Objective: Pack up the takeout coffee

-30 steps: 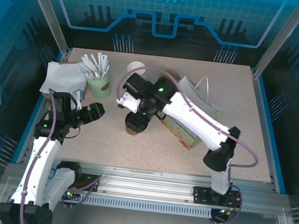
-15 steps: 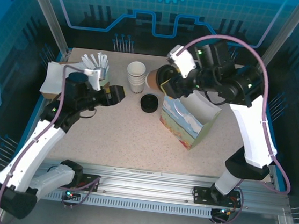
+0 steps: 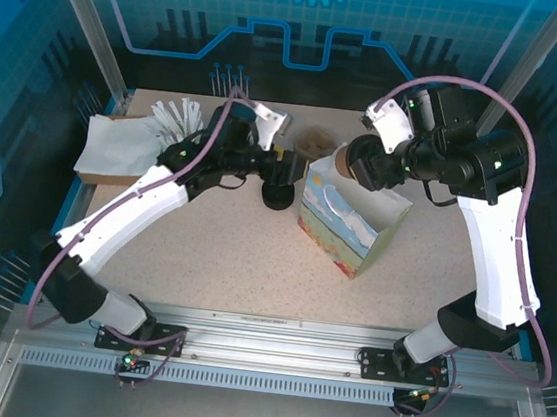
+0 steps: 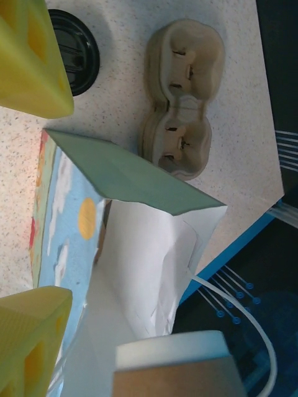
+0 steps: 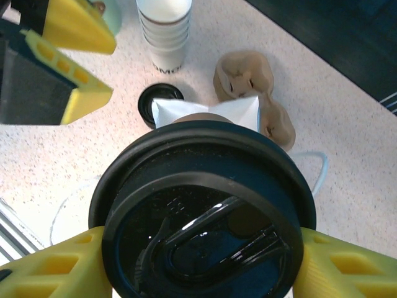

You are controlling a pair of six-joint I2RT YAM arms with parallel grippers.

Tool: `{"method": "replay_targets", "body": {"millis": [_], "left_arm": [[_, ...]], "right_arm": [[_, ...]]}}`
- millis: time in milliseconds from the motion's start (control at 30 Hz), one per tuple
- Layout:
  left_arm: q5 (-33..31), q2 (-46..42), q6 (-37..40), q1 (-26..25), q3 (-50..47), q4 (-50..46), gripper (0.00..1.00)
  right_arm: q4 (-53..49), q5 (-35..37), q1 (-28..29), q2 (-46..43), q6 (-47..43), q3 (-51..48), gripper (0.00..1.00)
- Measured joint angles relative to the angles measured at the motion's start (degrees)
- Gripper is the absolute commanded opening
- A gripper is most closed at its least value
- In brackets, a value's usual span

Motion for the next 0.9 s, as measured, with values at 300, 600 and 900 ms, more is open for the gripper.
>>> {"method": "replay_targets", "body": {"millis": [300,600,900], "left_arm": [[3.1,12.7,7.4,-0.9,12.4,-4.6,0.62],[5.3,22.8,10.7,-1.1,23.1,-8.7,0.49],[6.0,25.2,12.0,-1.2,26.8,-10.5,0.37]], "right_arm": [[-1.5,3.2,-0.4,-0.5,0.0,-6.9,0.41],[-1.6,4.1,-1.9,-0.9,0.0,-11.8,0.41],[-2.3,4.0,-2.0,-0.9,0.0,-14.1,0.40]]}}
